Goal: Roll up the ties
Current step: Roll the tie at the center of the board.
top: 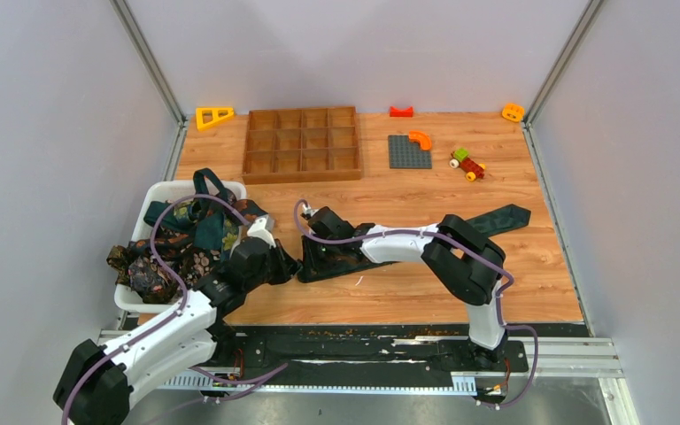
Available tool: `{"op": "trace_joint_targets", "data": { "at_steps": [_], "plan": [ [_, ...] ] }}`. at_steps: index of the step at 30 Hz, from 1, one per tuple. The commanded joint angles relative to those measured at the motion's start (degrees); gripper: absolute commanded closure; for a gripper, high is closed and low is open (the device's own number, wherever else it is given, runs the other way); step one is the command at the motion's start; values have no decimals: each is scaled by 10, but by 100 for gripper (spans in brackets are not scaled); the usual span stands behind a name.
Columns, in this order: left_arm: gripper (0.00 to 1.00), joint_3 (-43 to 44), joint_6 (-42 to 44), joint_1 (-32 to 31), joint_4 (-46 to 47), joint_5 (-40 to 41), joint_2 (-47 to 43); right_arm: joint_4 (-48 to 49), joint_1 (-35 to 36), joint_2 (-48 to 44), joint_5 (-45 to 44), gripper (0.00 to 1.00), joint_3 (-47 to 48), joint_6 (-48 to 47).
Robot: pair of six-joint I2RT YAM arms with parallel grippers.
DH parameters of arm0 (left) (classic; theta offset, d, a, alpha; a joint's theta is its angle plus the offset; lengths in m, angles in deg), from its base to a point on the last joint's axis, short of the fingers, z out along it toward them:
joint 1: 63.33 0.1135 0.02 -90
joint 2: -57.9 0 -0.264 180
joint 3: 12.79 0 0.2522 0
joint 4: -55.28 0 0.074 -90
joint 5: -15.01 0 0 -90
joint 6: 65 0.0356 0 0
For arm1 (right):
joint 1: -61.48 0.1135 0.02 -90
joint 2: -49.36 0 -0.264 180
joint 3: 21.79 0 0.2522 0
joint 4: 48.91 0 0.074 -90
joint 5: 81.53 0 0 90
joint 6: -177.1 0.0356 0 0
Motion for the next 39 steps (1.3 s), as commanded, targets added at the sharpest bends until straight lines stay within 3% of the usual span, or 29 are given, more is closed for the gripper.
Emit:
{"op": "trace_joint_targets", "data": {
  "at_steps": [1, 13, 39],
  "plan": [
    [100, 30, 24, 2, 34, -11, 25, 26, 5, -11, 12, 90, -10, 7],
    [100, 44, 42, 0, 67, -58, 103, -4, 4, -42, -8, 90, -19, -8],
    [100, 62, 49, -30, 103, -43, 189, -96, -23, -156, -87, 89, -50, -51]
  ]
}}
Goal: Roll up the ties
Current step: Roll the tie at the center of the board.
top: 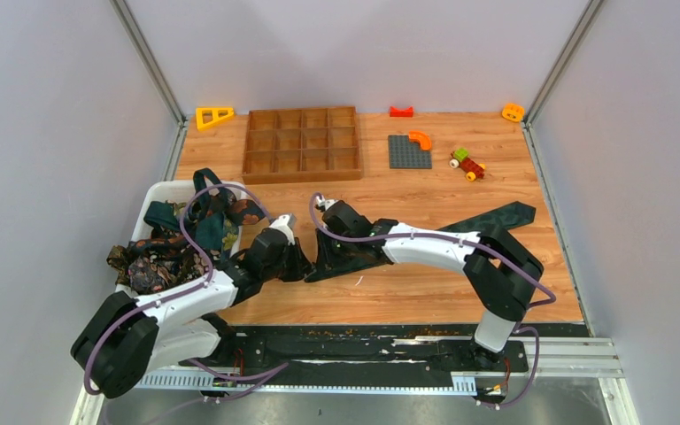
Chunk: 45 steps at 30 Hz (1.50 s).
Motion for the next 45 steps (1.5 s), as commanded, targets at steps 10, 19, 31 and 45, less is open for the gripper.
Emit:
{"op": "trace_joint_targets", "data": {
  "at_steps": [10, 19, 31, 45],
  "plan": [
    [100, 31, 13, -17, 39, 11, 55, -5, -43, -77, -29, 89, -73, -19],
    [55, 37, -1, -28, 51, 9, 71, 5, -43, -77, -19, 88, -77, -17],
    [67, 8, -30, -30, 44, 34, 26, 36, -43, -50, 18, 81, -62, -2],
    [100, -11, -27, -30, 62, 51, 32, 75, -42, -11, 58, 71, -46, 23]
  ]
}}
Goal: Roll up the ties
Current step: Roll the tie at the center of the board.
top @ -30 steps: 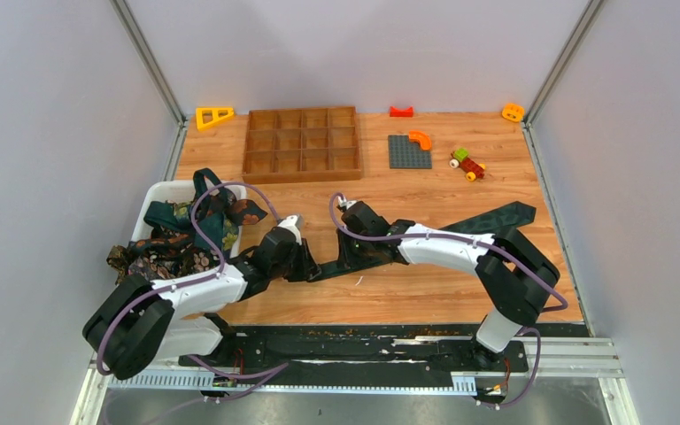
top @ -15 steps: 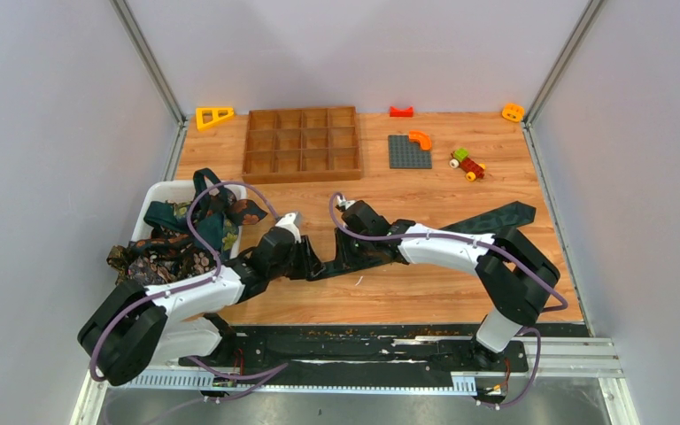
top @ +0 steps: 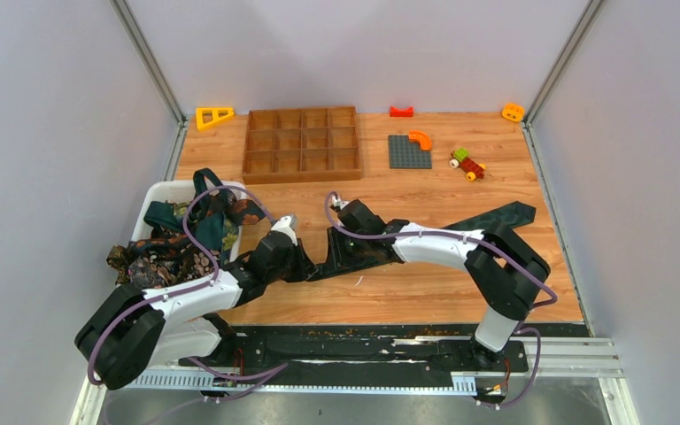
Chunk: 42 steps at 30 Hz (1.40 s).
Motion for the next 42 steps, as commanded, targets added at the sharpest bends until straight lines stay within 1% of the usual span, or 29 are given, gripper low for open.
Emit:
{"op": "trace_joint_targets", "data": {
  "at_steps": [1, 7, 14, 18, 22, 25, 29, 34, 39, 42],
  "plan": [
    [100, -7, 1, -4, 24, 10, 1, 47, 3, 22, 25, 70, 29, 20],
    [100, -10, -1, -4, 29, 10, 1, 68, 4, 55, 44, 69, 40, 31],
    [100, -12, -1, -4, 29, 9, -2, 71, 7, 76, 48, 71, 52, 32],
    [100, -12, 0, -4, 26, 10, -9, 68, 7, 80, 43, 76, 51, 30],
    [99, -8, 2, -4, 10, 11, -23, 62, 6, 82, 38, 84, 49, 29],
    [95, -1, 9, -4, -14, 19, -43, 56, 7, 82, 33, 88, 50, 26],
    [94, 5, 19, -4, -44, 35, -57, 49, 6, 82, 28, 90, 52, 24],
    [94, -3, 25, -4, -33, 43, -40, 44, 6, 85, 26, 91, 56, 22],
    [97, -2, 31, -4, -5, 30, 5, 41, 6, 86, 28, 92, 58, 22],
    [98, -2, 33, -4, 3, 27, 21, 36, 7, 83, 27, 90, 62, 19]
  ]
}}
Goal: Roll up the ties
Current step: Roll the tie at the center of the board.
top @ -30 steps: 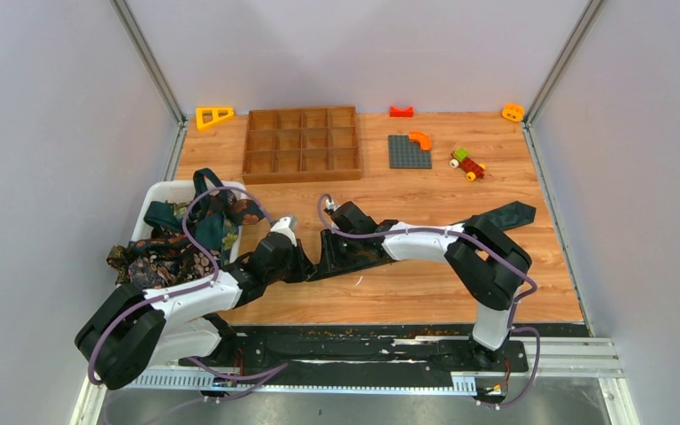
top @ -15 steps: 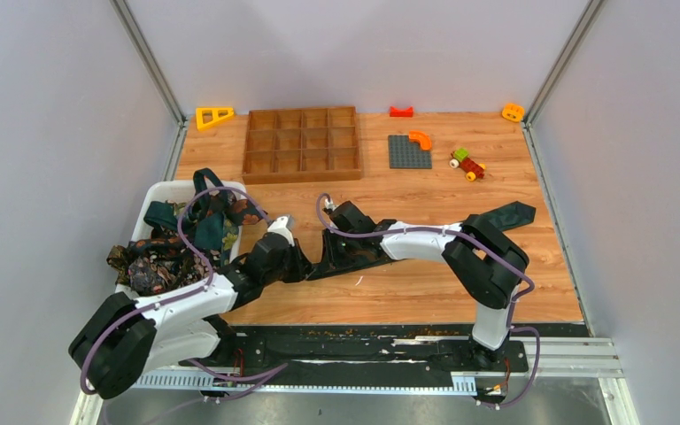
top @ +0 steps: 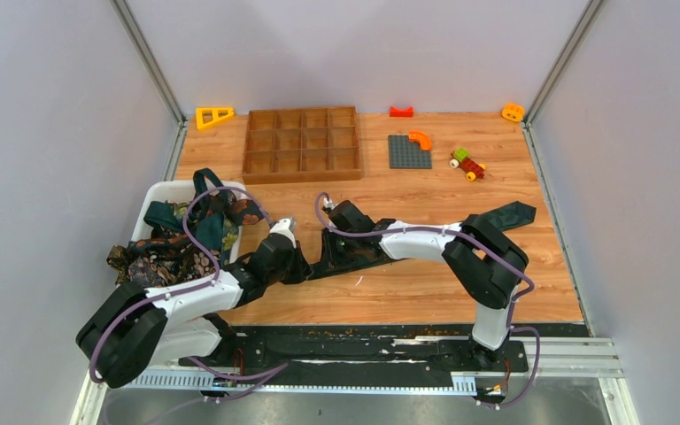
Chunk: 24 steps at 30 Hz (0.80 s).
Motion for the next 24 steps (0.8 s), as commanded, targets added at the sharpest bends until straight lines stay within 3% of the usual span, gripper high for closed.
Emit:
{"op": "trace_joint_targets", "data": {
  "at_steps": [1, 5, 9, 19, 24],
  "plan": [
    [99, 7, 18, -2, 21, 0, 20, -2, 4, 4, -9, 87, 25, -8],
    [99, 3, 19, -2, 22, 1, 20, -11, 4, -1, -10, 71, 35, -13],
    [100, 2, 18, -2, 23, 1, 19, -18, 4, 5, -13, 67, 46, -17],
    [99, 4, 19, -2, 9, 4, 3, -42, 4, 38, -31, 81, 51, -23],
    [83, 15, 20, -2, -15, 4, -14, -49, 4, 44, -41, 89, 47, -31]
  ]
}}
